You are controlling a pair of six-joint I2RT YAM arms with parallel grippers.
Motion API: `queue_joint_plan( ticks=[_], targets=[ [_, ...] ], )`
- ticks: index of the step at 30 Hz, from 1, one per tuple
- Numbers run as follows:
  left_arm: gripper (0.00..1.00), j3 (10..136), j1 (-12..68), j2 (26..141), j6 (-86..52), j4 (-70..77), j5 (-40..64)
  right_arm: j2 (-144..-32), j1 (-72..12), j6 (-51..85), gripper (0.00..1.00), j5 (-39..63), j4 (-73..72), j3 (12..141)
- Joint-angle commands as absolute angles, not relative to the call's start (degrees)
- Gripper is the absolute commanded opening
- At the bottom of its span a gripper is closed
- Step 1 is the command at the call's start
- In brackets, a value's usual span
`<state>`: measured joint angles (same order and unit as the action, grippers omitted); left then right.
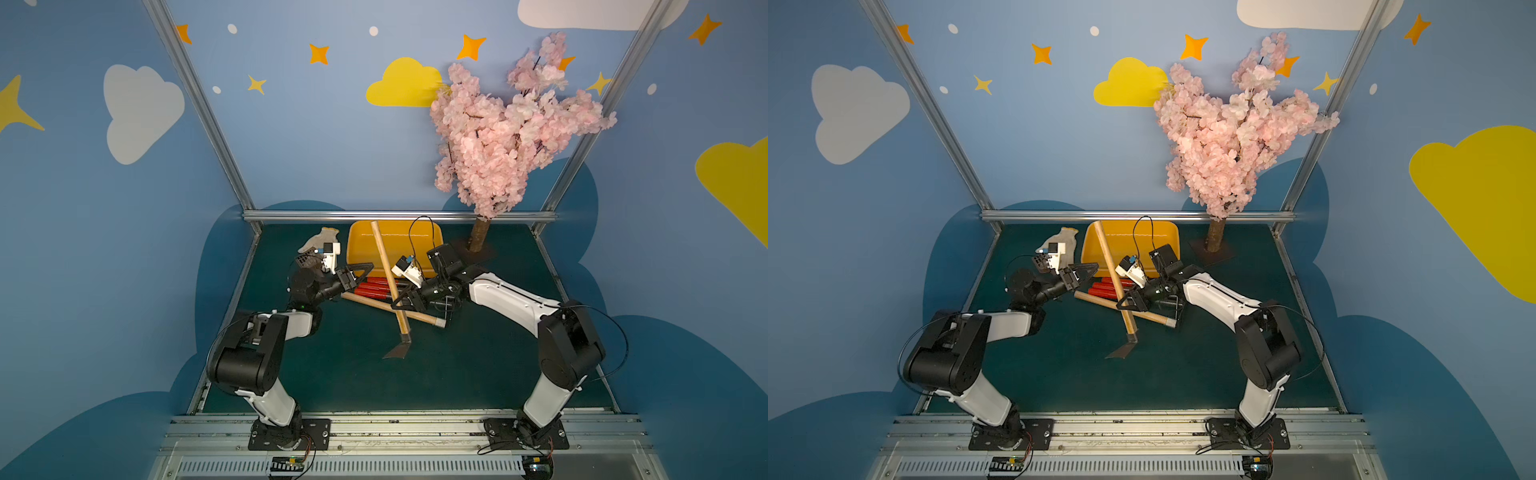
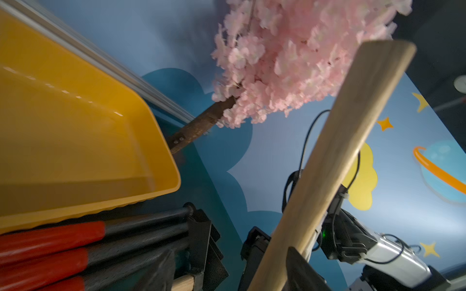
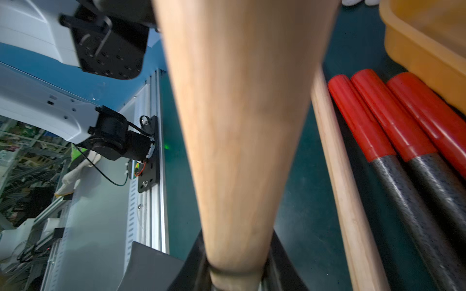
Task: Put the small hoe into the storage box
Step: Pick up the hoe from the center of the board.
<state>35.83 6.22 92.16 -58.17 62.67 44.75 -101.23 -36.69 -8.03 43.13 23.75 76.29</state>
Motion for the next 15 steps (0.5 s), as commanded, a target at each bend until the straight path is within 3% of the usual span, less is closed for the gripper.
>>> queue_joint_plan(
  ticks=[1, 4, 15],
  targets=[
    [0.7, 37.5, 4.9, 82.9, -39.7, 35.8, 38.9, -102.6, -36.8, -14.3, 0.0, 35.7, 35.5, 83.9],
    [0.7, 40.0, 5.1, 77.2, -31.1, 18.6, 29.9, -107.3, -36.8, -20.2, 0.0, 28.4, 44.1, 94.0],
    [0.67, 39.2, 1.5, 72.9, -30.2, 13.3, 28.2, -133.2, -35.8, -31.4, 0.0, 4.8, 67.4, 140.0]
  ],
)
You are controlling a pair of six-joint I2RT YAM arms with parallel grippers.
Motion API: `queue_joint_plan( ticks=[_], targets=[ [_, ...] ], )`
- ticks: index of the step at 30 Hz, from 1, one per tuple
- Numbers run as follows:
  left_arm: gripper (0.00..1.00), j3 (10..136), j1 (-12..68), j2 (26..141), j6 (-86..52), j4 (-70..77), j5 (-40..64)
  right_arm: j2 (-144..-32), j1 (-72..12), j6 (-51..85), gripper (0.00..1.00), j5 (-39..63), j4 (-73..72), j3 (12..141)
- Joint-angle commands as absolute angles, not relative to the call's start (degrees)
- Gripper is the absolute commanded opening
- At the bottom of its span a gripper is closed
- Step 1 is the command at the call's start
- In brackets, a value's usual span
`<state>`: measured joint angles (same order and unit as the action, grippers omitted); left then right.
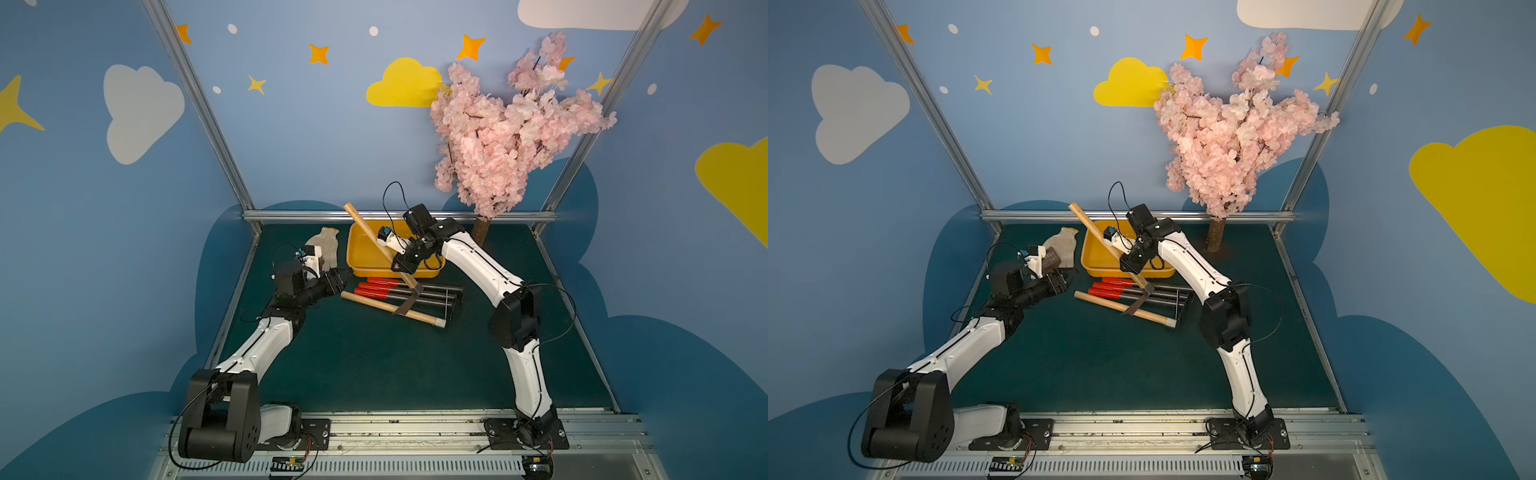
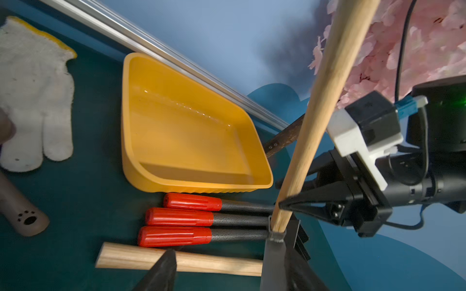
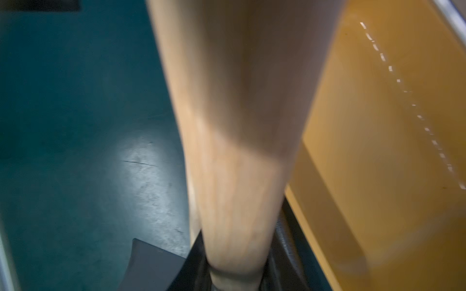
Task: Put the small hoe into the storage box
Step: Pick up the hoe from the center of the board.
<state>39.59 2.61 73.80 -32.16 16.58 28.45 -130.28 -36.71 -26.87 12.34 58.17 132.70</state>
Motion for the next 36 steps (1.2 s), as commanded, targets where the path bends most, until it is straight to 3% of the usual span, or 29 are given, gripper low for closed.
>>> queue_joint_plan(
  ticks=[1, 12, 19, 25, 36],
  targets=[
    [0.67, 39.1, 1.1, 72.9, -30.5, 13.3, 28.3, -134.8, -35.1, -31.8, 0.0, 5.4, 68.5, 143.6],
    [0.65, 42.9, 2.1, 78.9, -34.3, 19.6, 34.7, -135.6, -32.6, -35.3, 0.0, 6.8, 65.1, 146.1],
    [0.69, 51.2, 5.5, 85.7, -38.1, 26.4, 38.9, -131.4, -35.5, -37.2, 0.0, 4.4, 62.5, 137.0],
    [0.7, 55.0, 5.9, 91.6, -43.1, 32.8, 37.6, -127.6, -37.4, -36.9, 0.0, 2.0, 60.3, 130.0],
    [0.67, 55.7, 6.6, 93.4, -43.0, 30.9, 31.8, -125.6, -39.5, -36.7, 0.0, -0.7, 60.6, 127.8]
  ],
)
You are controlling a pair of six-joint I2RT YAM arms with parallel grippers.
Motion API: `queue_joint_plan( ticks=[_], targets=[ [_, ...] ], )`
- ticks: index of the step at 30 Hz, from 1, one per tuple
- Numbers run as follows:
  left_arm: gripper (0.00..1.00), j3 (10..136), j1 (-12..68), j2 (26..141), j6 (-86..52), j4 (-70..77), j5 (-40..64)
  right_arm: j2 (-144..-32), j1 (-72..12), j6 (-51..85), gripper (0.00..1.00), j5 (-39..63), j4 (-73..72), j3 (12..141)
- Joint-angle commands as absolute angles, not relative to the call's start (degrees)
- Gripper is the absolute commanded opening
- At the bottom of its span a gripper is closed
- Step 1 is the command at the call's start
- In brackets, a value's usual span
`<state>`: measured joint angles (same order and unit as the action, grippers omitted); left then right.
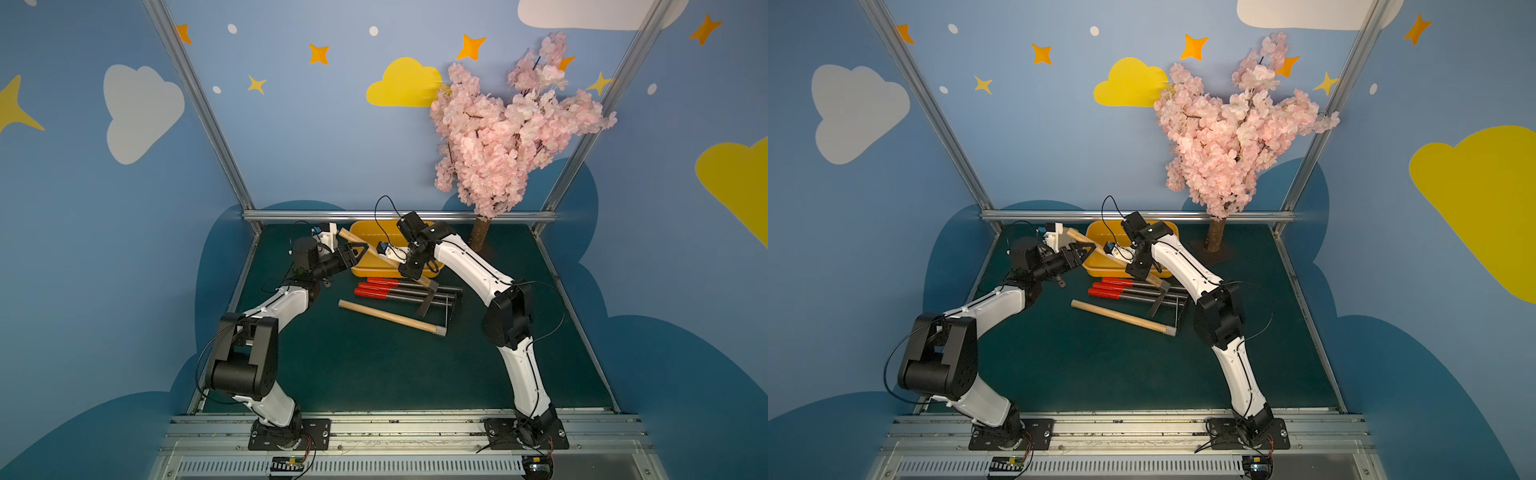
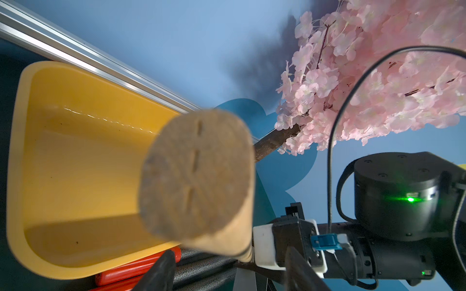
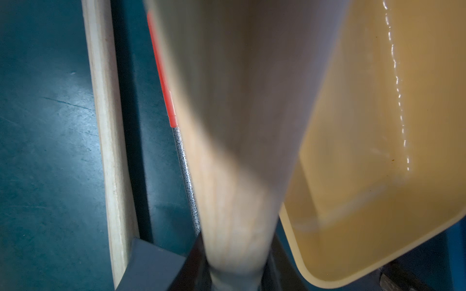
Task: Put the small hoe into the storage box
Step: Pick up the hoe from the center of the board.
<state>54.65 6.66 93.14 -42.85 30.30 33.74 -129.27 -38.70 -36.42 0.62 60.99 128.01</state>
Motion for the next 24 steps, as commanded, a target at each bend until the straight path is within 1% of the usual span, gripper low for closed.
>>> queue_joint_plan(
  ticks=[1, 8, 12, 14, 16, 20, 22, 24],
  targets=[
    [0.66, 55.9, 6.6, 93.6, -43.3, 31.0, 31.4, -125.7, -39.9, -36.9, 0.0, -1.2, 60.6, 127.5],
    [0.62, 56.3, 6.6, 93.8, -45.1, 32.4, 29.3, -125.7, -41.4, -36.6, 0.0, -2.9, 60.6, 126.0],
    [0.53, 55.7, 6.7, 94.6, -46.8, 34.2, 28.9, -125.6, -41.9, -36.1, 0.0, -3.5, 60.6, 126.3],
    [0.45, 54.9, 6.8, 94.9, -47.8, 35.8, 28.9, -125.4, -42.2, -35.9, 0.0, -3.9, 60.6, 126.5],
    [0.34, 54.2, 6.7, 95.3, -48.8, 37.3, 28.9, -125.4, -42.5, -35.8, 0.0, -4.3, 60.6, 126.5],
    [0.17, 53.2, 6.7, 95.7, -50.2, 39.3, 28.8, -125.2, -42.7, -35.2, 0.0, -5.3, 60.6, 126.3],
    [0.05, 52.7, 6.7, 95.8, -51.0, 40.6, 28.8, -125.1, -42.8, -34.7, 0.0, -6.0, 60.6, 126.2],
    [0.03, 52.0, 6.6, 96.0, -52.1, 42.2, 28.7, -125.0, -42.8, -33.8, 0.0, -7.2, 60.6, 126.2]
  ],
)
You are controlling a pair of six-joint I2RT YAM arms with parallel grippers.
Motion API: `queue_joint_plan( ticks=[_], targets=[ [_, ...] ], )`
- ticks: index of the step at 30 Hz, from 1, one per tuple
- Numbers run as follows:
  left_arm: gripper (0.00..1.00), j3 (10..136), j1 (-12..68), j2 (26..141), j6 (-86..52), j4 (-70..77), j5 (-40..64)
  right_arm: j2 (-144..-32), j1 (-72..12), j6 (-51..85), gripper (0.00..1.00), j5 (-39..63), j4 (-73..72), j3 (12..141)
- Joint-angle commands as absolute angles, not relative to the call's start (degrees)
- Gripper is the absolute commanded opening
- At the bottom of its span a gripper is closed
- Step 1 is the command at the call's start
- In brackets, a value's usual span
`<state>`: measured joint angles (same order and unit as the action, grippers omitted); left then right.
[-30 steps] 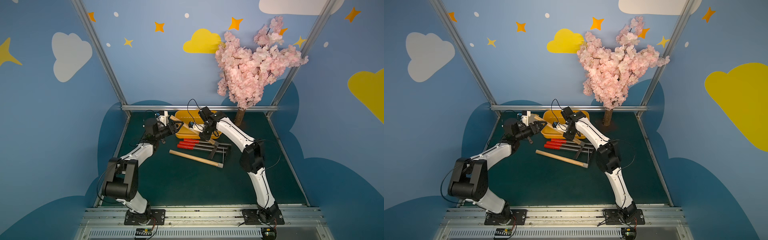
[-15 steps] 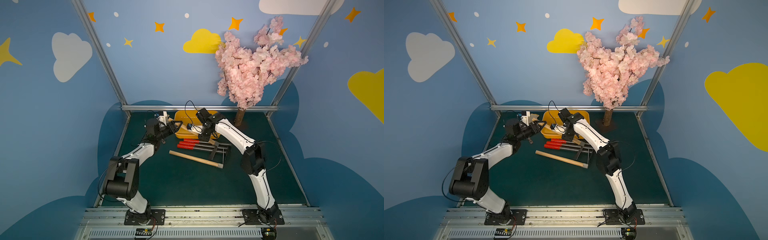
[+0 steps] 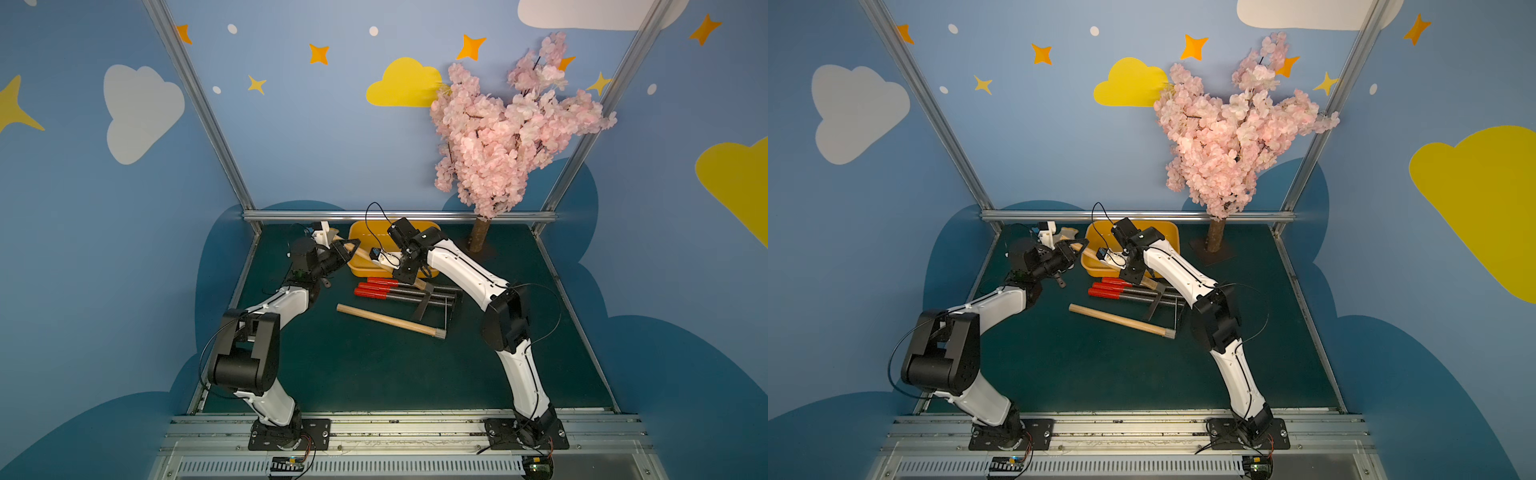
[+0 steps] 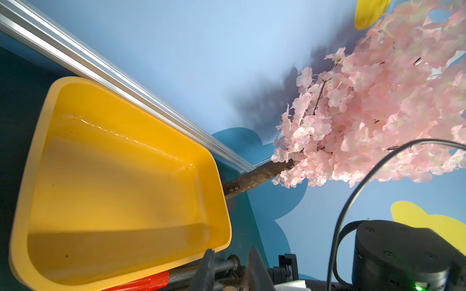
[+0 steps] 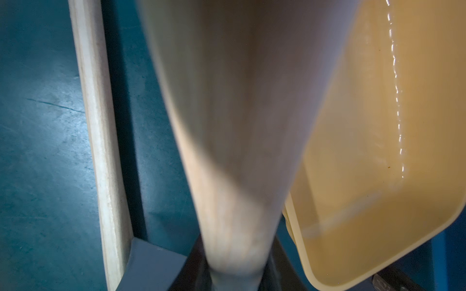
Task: Put the small hoe into the storage box
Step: Pick up the hoe from the center of the board.
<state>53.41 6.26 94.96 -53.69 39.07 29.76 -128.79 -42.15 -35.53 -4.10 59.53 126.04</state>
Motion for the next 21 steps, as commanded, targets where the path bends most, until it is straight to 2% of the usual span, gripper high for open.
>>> queue_joint_plan(
  ticks=[1, 4, 7, 12, 17, 21],
  targets=[
    [0.03, 51.5, 6.5, 96.1, -52.8, 43.3, 28.6, -125.0, -42.7, -33.3, 0.0, -7.9, 60.6, 126.3],
    [0.02, 50.1, 6.0, 97.1, -55.7, 47.7, 28.6, -124.6, -42.2, -31.0, 0.01, -9.3, 60.4, 126.2],
    [0.03, 48.8, 5.6, 98.8, -59.1, 52.7, 28.7, -123.8, -41.2, -29.1, 0.25, -9.4, 60.3, 125.6],
    [0.02, 47.4, 5.4, 101.0, -62.3, 58.4, 28.4, -120.1, -39.6, -24.4, 0.43, -7.3, 57.7, 121.6],
    [0.03, 46.5, 5.0, 103.0, -65.3, 63.6, 27.7, -114.1, -37.8, -19.7, 0.47, -4.4, 52.3, 114.9],
    [0.03, 45.3, 4.7, 104.0, -67.3, 67.0, 25.9, -110.1, -36.6, -9.6, 0.42, -7.8, 49.5, 110.9]
  ],
)
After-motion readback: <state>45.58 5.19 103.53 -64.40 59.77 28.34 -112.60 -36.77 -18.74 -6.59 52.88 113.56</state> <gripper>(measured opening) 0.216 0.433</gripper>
